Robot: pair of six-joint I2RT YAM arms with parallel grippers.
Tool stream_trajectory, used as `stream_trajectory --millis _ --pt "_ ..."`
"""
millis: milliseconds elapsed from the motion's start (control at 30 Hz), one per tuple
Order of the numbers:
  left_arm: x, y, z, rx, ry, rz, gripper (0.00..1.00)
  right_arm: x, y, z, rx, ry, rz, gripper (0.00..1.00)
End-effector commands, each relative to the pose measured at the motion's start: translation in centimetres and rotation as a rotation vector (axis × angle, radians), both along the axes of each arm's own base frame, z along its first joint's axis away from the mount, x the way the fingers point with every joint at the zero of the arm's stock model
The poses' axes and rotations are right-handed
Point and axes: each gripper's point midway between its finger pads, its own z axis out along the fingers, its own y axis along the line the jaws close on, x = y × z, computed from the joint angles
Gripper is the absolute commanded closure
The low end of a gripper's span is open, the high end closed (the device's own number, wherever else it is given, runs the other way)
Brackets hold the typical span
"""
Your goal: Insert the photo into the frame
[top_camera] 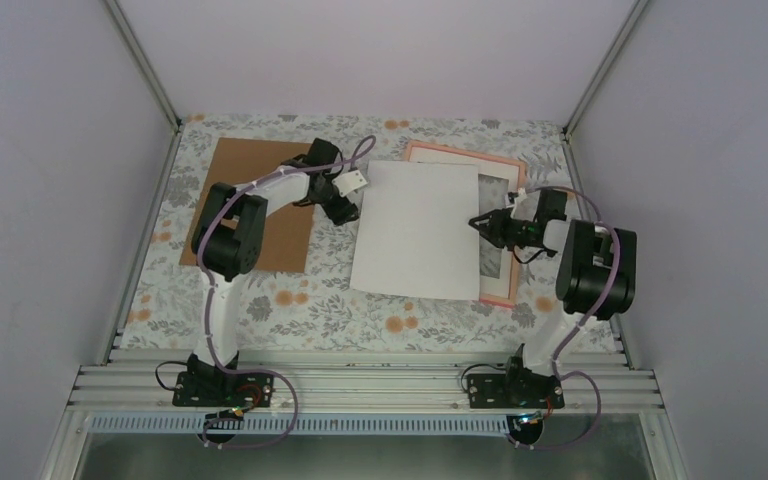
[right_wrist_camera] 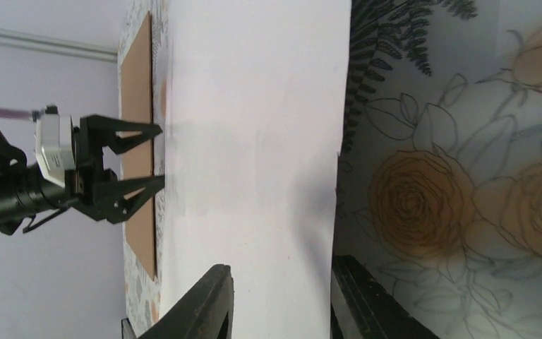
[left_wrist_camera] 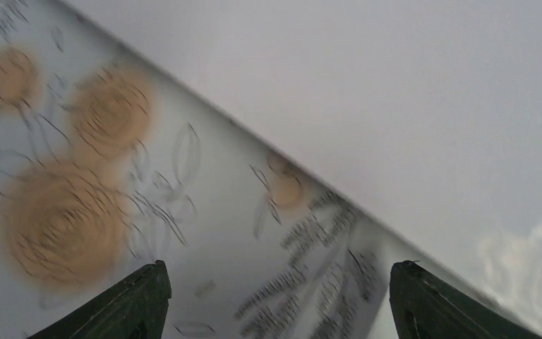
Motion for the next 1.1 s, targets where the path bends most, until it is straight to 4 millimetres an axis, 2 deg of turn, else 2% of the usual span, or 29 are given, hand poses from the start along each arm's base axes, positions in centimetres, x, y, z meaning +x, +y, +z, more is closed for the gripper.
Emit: stream_trajectory --millis 0,167,367,433,467,533,567,833,1067 --pt "1.6 -1.2 0.1 0.003 -0.026 -0.004 0.22 0.2 1.5 -0.1 0.054 0.007 0.092 0.66" --pt "2.1 -1.8 -0.8 0.012 -0.019 -0.016 0.23 0.8 2.6 -0.6 0.098 0.032 0.142 0.63" --pt "2.5 -2.2 -1.5 0.022 -0.018 -0.025 0.23 1.2 4.0 0.1 0.159 0.023 0.204 0.64" --pt "2.7 -2.4 -1.4 0.021 -0.02 -0.026 0.23 1.4 4.3 0.2 0.153 0.021 0.217 0.68" --pt "2.9 -2.4 -1.3 0.021 -0.021 -0.025 0.23 1.5 4.3 0.1 0.149 0.026 0.213 0.75" --pt "3.3 -2.5 -1.0 0.018 -0.026 -0.018 0.23 2.0 4.1 0.1 0.13 0.022 0.201 0.91" --pt "3.3 -2.6 -0.9 0.015 -0.027 -0.015 0.23 2.4 3.9 0.2 0.119 0.014 0.195 0.95" --pt "4.2 -1.9 1.3 -0.007 -0.056 0.04 0.13 4.9 1.0 1.0 0.036 -0.047 0.065 0.96" --pt "4.6 -0.3 2.3 0.002 -0.079 0.08 0.06 4.9 -1.3 0.4 0.01 -0.035 0.029 0.96"
